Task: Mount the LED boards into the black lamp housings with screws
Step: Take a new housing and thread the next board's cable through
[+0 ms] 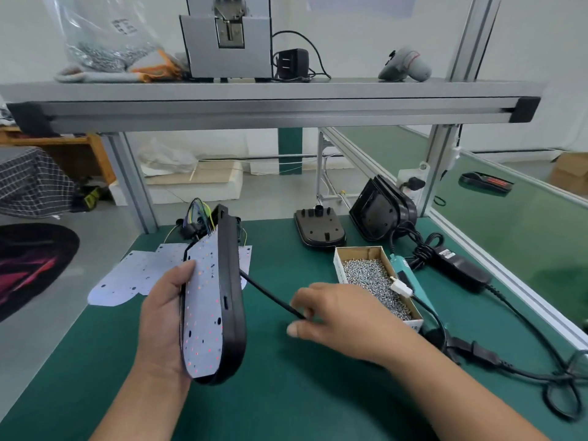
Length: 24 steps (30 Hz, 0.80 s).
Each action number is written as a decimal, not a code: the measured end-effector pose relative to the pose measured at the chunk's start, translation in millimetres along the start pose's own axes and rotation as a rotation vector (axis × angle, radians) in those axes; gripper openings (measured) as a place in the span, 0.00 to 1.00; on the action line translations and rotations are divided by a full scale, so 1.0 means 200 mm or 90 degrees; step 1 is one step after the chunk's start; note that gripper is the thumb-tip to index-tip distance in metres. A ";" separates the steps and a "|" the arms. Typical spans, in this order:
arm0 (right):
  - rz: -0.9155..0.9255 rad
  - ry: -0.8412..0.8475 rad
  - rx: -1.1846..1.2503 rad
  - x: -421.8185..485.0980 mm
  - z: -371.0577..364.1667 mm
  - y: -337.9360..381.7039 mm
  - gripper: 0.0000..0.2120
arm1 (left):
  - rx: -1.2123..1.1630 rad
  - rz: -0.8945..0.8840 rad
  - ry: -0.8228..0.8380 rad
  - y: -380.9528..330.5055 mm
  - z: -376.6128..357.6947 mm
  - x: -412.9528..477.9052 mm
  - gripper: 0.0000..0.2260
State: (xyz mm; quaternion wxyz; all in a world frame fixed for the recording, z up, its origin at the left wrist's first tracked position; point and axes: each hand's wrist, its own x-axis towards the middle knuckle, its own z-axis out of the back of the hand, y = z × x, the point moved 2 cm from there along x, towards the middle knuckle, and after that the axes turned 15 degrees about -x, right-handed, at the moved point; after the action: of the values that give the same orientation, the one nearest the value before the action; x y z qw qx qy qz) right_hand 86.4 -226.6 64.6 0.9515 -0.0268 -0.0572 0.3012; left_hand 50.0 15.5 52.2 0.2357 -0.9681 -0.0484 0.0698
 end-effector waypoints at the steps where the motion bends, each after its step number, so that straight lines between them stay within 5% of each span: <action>1: -0.035 -0.007 0.027 -0.01 0.02 -0.05 0.24 | 0.017 -0.001 -0.003 0.00 0.01 0.00 0.27; 4: -0.196 -0.068 -0.060 -0.08 0.07 -0.28 0.25 | 0.075 -0.009 -0.008 0.01 -0.01 0.00 0.23; 7: -0.317 0.018 -0.132 -0.17 0.08 -0.52 0.21 | 0.091 -0.015 -0.008 0.01 -0.03 -0.01 0.13; 11: -0.313 0.107 -0.066 -0.22 0.07 -0.64 0.12 | 0.090 -0.009 0.003 0.01 -0.03 -0.01 0.12; 15: -0.290 -0.049 -0.017 -0.19 0.12 -0.54 0.10 | 0.107 0.003 0.060 0.04 -0.04 -0.01 0.14; 19: -0.226 -0.289 0.359 -0.10 0.14 -0.27 0.08 | 0.168 -0.021 0.140 0.06 -0.08 -0.02 0.14; 24: -0.193 -0.299 0.820 0.13 0.03 -0.07 0.02 | 0.216 -0.041 0.140 0.14 -0.10 -0.02 0.16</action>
State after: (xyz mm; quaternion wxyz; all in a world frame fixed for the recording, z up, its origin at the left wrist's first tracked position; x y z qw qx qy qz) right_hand 114.7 -222.7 74.7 0.7721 0.6161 -0.0743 0.1369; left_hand 50.2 -19.2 56.9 0.4011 -0.9144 -0.0406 -0.0363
